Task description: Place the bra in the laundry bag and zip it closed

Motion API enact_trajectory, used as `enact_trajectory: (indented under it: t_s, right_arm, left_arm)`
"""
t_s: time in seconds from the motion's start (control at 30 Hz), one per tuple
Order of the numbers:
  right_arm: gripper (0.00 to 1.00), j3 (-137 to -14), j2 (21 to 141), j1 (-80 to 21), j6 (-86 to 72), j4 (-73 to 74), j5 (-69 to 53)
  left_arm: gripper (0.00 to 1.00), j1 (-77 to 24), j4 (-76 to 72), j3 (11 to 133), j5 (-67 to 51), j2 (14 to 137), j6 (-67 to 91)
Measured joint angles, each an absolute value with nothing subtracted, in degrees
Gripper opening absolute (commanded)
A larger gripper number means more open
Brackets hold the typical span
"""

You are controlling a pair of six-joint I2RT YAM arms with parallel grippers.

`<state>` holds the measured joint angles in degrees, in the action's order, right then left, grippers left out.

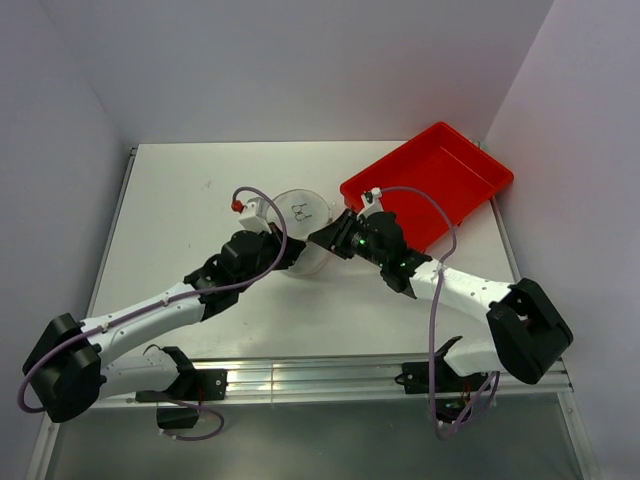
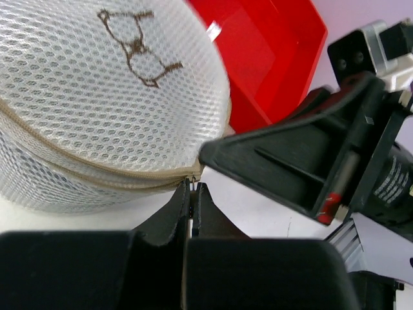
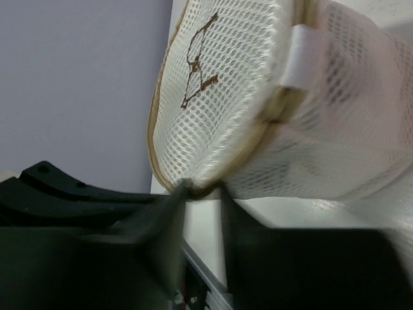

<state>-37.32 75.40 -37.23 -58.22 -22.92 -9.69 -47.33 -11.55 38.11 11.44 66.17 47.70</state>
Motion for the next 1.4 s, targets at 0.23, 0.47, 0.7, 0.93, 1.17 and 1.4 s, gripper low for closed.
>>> enact_trajectory:
  t_s: [0.23,0.47,0.7,0.93,1.17,1.4]
  right_arm:
    - [0.00,-39.55,77.28,-36.82,-58.28,-22.46,-9.87]
    - [0.00,-54.50,87.46,-28.42,-50.70,-14.33,-19.16]
    - [0.64,-64.82,94.26,-28.12,-43.42,-4.45,-22.59]
    - [0.66,-51.05,82.35,-32.67,-44.14,-6.46,-16.10]
    - [0.45,-46.70,79.37,-39.00,-49.43,-12.36,-16.03]
    - [0.00,-47.07,82.02,-38.94,-51.81,-14.02,-14.87]
  left_arm:
    - [0.00,-47.33,-10.87,35.20,12.88,62.41,46.85]
    - [0.00,-47.31,-5.78,30.00,18.81,51.05,45.91]
    - [0.00,-47.31,-4.10,29.23,20.80,49.28,45.87]
    - [0.00,-47.40,-5.48,30.83,18.04,55.61,45.89]
    - [0.00,-47.51,-8.19,31.53,15.88,56.80,46.15]
    - [0.00,-47.51,-8.10,31.51,15.31,56.77,46.11]
